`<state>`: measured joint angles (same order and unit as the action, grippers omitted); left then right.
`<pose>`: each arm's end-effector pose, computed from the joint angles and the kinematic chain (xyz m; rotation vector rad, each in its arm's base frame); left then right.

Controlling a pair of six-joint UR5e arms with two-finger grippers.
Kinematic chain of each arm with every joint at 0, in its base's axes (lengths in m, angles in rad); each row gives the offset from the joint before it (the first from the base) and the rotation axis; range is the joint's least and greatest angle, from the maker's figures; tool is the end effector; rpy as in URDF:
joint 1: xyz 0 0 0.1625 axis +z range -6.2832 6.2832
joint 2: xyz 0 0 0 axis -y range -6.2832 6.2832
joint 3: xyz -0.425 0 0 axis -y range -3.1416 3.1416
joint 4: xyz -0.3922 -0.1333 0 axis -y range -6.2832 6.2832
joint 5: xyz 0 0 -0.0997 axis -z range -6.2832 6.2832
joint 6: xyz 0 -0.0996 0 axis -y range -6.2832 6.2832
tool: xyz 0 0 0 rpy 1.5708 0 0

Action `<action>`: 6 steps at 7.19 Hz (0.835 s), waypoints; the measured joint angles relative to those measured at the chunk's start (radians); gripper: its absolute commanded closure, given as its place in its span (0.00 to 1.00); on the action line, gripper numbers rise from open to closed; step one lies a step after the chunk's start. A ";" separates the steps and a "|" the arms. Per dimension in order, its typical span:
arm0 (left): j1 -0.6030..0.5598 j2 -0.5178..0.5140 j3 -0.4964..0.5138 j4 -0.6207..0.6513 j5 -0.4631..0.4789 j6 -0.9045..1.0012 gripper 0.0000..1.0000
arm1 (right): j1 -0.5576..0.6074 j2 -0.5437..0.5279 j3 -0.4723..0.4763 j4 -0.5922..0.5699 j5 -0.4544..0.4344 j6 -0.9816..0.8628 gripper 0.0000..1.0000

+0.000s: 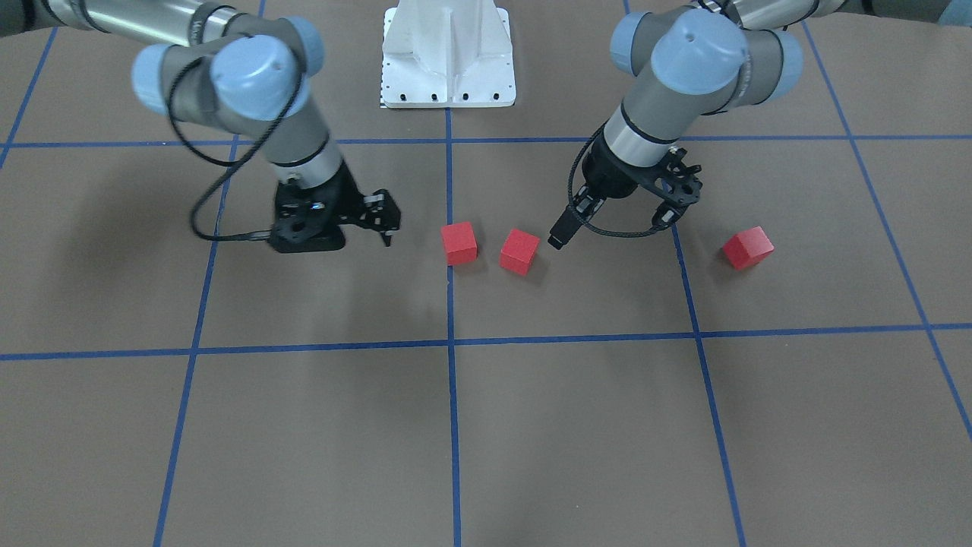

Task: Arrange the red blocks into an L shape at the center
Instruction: 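Lower the left gripper onto the middle red cube and grasp it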

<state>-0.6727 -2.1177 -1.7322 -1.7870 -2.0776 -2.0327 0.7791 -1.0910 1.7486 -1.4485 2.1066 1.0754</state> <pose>0.4542 -0.4705 0.2432 -0.3825 0.9748 -0.7992 -0.3958 -0.5067 0.2906 0.0442 -0.9121 0.0549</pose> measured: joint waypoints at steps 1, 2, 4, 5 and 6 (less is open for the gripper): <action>0.027 -0.016 0.028 0.011 0.003 -0.002 0.00 | 0.050 -0.045 0.000 -0.001 0.021 -0.087 0.01; 0.052 -0.028 0.048 0.029 0.004 -0.015 0.00 | 0.074 -0.065 -0.008 -0.001 0.027 -0.135 0.01; 0.088 -0.077 0.118 0.049 0.011 -0.047 0.01 | 0.086 -0.089 -0.017 0.000 0.025 -0.166 0.01; 0.091 -0.091 0.147 0.050 0.013 -0.050 0.01 | 0.087 -0.099 -0.018 0.001 0.023 -0.175 0.01; 0.090 -0.096 0.159 0.050 0.014 -0.050 0.01 | 0.087 -0.108 -0.018 0.002 0.021 -0.180 0.01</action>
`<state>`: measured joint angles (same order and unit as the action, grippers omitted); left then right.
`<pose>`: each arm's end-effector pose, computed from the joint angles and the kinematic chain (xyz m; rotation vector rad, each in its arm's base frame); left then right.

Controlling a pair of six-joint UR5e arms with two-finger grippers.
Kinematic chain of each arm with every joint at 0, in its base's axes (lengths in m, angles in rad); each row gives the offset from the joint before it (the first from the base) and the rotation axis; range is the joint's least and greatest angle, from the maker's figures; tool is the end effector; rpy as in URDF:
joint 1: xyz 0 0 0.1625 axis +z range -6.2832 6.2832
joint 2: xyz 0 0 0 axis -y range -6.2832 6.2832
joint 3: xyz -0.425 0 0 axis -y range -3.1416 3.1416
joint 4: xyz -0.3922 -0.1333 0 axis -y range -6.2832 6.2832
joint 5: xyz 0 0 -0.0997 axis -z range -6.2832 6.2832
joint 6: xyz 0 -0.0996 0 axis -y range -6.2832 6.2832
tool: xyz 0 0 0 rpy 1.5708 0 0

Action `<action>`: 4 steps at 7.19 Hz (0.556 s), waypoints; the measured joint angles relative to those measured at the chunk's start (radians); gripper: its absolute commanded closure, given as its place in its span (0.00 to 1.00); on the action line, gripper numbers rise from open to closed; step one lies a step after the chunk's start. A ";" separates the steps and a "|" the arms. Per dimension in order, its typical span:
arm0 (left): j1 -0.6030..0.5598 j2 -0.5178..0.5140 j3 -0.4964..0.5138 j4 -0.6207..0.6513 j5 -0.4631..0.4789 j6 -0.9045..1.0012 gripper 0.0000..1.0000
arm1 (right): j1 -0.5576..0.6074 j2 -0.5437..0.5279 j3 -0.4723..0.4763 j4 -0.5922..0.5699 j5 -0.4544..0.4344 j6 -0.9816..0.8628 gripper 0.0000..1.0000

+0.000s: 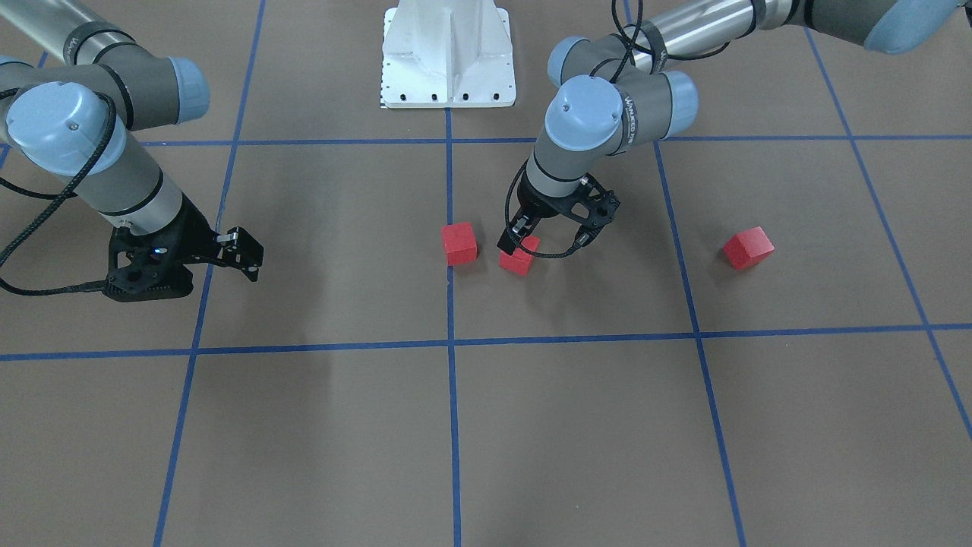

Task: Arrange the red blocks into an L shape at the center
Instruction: 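Lower the left gripper onto the middle red cube and grasp it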

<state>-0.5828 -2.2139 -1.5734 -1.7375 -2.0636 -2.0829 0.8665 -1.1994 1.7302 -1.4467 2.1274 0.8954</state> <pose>0.5373 -0.4574 0.2546 -0.4495 0.8351 -0.8149 -0.3419 -0.5270 0.3663 0.0595 -0.8299 -0.0023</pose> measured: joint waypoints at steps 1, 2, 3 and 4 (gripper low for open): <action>-0.006 -0.002 0.004 0.000 0.001 0.001 0.01 | 0.000 -0.008 0.001 0.001 -0.004 -0.004 0.01; -0.013 -0.006 0.005 -0.001 0.005 0.001 0.01 | 0.000 -0.016 0.003 0.001 -0.013 -0.010 0.01; -0.019 -0.015 0.005 -0.002 0.010 0.000 0.01 | -0.001 -0.021 0.005 0.002 -0.026 -0.013 0.01; -0.025 -0.024 0.006 -0.003 0.012 -0.002 0.01 | -0.002 -0.024 0.005 0.002 -0.034 -0.014 0.01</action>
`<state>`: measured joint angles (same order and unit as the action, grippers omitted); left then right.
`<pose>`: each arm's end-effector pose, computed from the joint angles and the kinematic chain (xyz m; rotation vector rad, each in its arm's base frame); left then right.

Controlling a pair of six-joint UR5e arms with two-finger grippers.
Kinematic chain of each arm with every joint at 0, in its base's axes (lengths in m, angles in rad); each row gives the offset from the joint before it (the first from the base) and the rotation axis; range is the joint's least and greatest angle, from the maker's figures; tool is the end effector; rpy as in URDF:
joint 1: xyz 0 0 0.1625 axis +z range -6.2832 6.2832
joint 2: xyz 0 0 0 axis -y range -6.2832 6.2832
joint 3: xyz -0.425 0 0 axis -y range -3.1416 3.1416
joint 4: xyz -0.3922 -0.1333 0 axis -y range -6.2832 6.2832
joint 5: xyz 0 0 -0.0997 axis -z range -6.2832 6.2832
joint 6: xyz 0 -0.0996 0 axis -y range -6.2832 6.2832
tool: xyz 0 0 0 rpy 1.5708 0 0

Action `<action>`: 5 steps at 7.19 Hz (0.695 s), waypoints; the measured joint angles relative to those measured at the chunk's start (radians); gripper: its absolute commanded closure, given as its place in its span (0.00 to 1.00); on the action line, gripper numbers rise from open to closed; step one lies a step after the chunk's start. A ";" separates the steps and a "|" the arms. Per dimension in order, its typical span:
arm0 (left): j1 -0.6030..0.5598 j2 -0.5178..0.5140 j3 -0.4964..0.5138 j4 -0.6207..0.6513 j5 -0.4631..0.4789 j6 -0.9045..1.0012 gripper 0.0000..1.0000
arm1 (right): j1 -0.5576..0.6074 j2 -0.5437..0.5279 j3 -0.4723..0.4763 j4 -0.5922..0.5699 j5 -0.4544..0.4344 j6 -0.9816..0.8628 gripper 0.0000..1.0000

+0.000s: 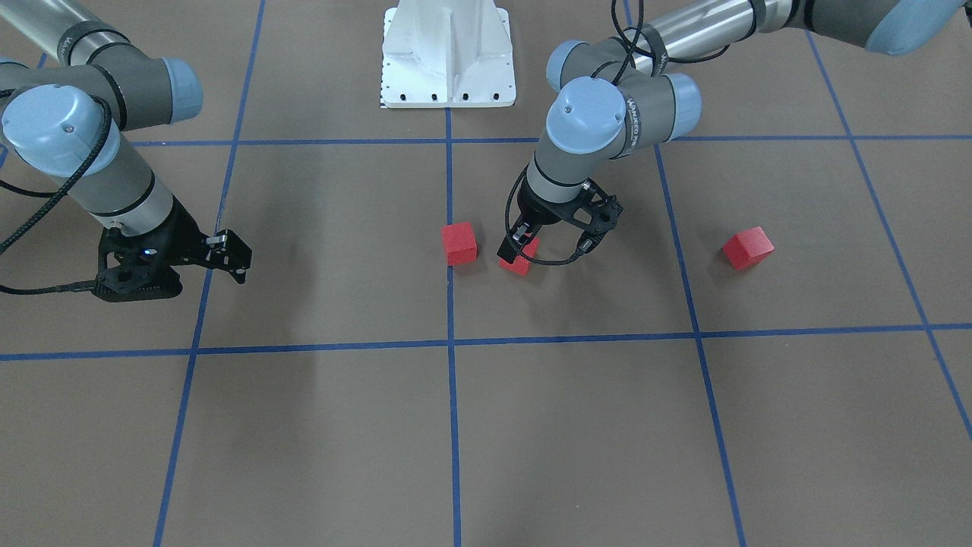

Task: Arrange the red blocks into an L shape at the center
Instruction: 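Lower the left gripper onto the middle red cube and grasp it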

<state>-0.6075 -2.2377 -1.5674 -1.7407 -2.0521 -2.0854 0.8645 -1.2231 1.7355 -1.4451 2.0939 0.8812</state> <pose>0.5285 -0.4736 0.2404 -0.4273 0.8629 -0.8374 -0.3376 -0.5245 0.3797 0.0768 -0.7975 -0.0014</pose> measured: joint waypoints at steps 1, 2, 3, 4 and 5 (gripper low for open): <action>-0.001 -0.006 0.009 0.000 0.001 -0.002 0.03 | 0.000 0.000 -0.001 0.000 -0.003 0.000 0.01; 0.000 -0.012 0.025 0.000 0.001 -0.004 0.03 | -0.001 -0.001 -0.001 0.000 -0.004 -0.001 0.01; 0.002 -0.019 0.039 -0.001 0.001 -0.005 0.06 | -0.001 -0.001 -0.002 0.000 -0.007 -0.001 0.01; 0.005 -0.024 0.052 -0.002 0.001 -0.007 0.17 | -0.001 -0.001 -0.002 0.000 -0.010 -0.001 0.01; 0.007 -0.026 0.063 -0.004 0.002 -0.008 0.37 | -0.001 -0.001 -0.002 0.000 -0.011 -0.001 0.01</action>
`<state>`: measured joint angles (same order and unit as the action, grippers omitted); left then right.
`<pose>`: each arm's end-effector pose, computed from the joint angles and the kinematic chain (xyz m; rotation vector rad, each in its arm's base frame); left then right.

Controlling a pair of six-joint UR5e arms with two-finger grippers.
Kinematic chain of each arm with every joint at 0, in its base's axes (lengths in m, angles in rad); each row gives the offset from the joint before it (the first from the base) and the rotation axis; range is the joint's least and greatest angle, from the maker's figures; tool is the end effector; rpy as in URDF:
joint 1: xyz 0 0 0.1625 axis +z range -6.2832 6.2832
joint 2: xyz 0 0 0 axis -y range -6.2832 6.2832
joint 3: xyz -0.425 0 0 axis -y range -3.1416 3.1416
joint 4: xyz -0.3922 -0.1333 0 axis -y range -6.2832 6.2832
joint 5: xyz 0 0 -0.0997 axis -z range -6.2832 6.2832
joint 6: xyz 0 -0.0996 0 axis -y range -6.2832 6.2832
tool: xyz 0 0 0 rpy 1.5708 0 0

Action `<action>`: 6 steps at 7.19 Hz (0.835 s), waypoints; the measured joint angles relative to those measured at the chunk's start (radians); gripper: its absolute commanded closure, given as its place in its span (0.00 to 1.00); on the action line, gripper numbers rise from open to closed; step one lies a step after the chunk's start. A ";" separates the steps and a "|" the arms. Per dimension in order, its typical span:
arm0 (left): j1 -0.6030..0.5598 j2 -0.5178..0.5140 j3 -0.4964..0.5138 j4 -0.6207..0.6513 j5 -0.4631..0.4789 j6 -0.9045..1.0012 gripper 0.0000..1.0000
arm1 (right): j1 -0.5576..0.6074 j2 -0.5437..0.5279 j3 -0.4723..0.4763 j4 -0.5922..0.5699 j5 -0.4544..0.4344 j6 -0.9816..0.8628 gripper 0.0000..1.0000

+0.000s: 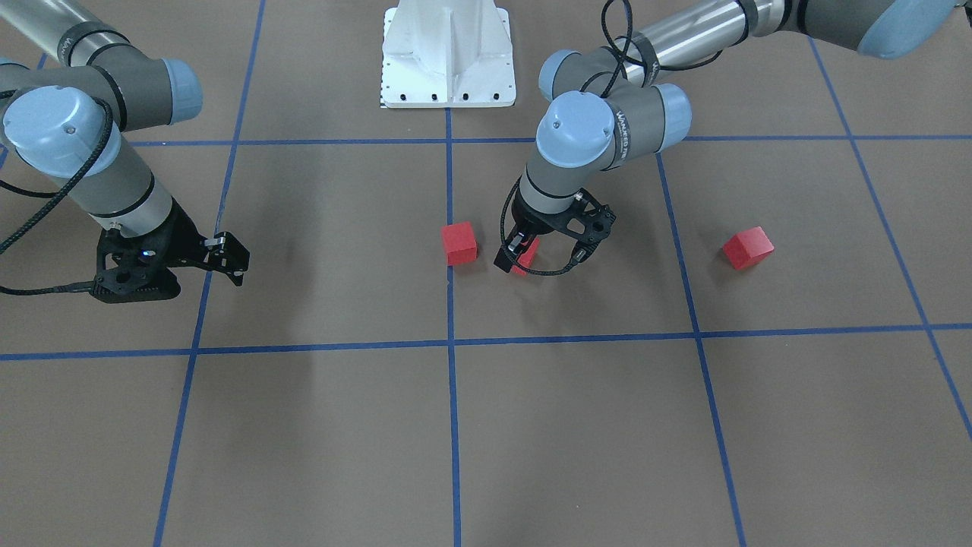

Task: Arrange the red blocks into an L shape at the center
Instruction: 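Lower the left gripper onto the middle red cube and grasp it, then lift the cube with the left gripper and move it past the placed cube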

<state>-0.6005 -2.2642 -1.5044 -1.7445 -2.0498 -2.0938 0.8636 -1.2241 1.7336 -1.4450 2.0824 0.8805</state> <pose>0.5464 -0.4801 0.2492 -0.4358 0.8277 -0.8523 -0.3376 -0.5252 0.3817 0.0831 -0.7885 0.0017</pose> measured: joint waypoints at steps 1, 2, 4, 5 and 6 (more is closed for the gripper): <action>0.003 0.000 0.005 -0.001 0.002 -0.001 0.99 | 0.000 0.000 0.001 0.000 -0.001 0.000 0.01; 0.006 -0.001 0.007 -0.001 0.003 -0.003 1.00 | 0.000 0.000 0.001 0.000 -0.001 0.000 0.01; 0.001 -0.003 -0.001 -0.002 0.004 0.019 1.00 | 0.000 0.001 0.004 0.000 -0.001 0.000 0.01; -0.012 -0.008 -0.020 -0.001 0.005 0.101 1.00 | 0.002 0.002 0.007 -0.001 -0.001 0.000 0.01; -0.030 -0.016 -0.049 0.000 0.012 0.261 1.00 | 0.002 0.002 0.010 -0.001 -0.001 0.000 0.01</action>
<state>-0.6306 -2.2805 -1.5529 -1.7440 -2.0374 -1.8325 0.8658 -1.2218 1.7433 -1.4463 2.0816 0.8805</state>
